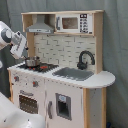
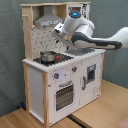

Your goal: Play with the kitchen

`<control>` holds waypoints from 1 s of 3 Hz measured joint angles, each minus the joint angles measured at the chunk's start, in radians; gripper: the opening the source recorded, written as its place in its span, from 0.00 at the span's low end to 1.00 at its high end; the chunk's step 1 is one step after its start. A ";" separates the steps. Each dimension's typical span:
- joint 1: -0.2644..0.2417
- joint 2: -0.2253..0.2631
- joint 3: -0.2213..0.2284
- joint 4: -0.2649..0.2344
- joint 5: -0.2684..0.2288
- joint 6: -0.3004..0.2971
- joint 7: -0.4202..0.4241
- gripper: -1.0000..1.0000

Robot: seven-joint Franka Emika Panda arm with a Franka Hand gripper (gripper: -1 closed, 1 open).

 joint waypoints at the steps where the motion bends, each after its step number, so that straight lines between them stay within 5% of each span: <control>1: -0.062 0.053 0.068 0.046 0.001 -0.048 -0.006 1.00; 3: -0.205 0.117 0.223 0.141 0.002 -0.130 -0.036 1.00</control>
